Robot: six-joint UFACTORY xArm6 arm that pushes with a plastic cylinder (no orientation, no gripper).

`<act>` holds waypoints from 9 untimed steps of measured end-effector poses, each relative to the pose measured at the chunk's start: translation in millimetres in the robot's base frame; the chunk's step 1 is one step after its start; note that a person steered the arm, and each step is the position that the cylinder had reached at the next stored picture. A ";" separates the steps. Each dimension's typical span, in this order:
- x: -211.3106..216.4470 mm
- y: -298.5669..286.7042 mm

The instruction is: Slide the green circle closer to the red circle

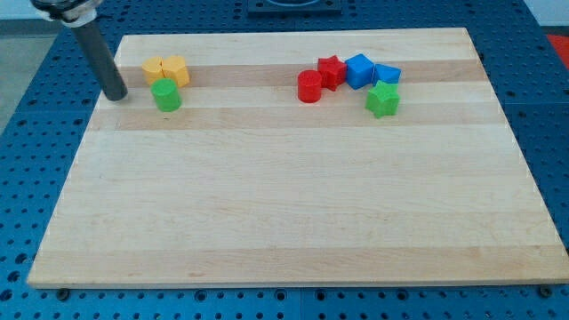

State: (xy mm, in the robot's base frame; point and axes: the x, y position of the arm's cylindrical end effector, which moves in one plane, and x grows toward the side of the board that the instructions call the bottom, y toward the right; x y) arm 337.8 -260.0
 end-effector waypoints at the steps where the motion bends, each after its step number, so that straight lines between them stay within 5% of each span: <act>1: 17.1 33.7; 3: 31.0 74.8; 5: -6.2 36.5; 9: 26.9 142.9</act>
State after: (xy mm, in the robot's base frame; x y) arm 364.7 -117.0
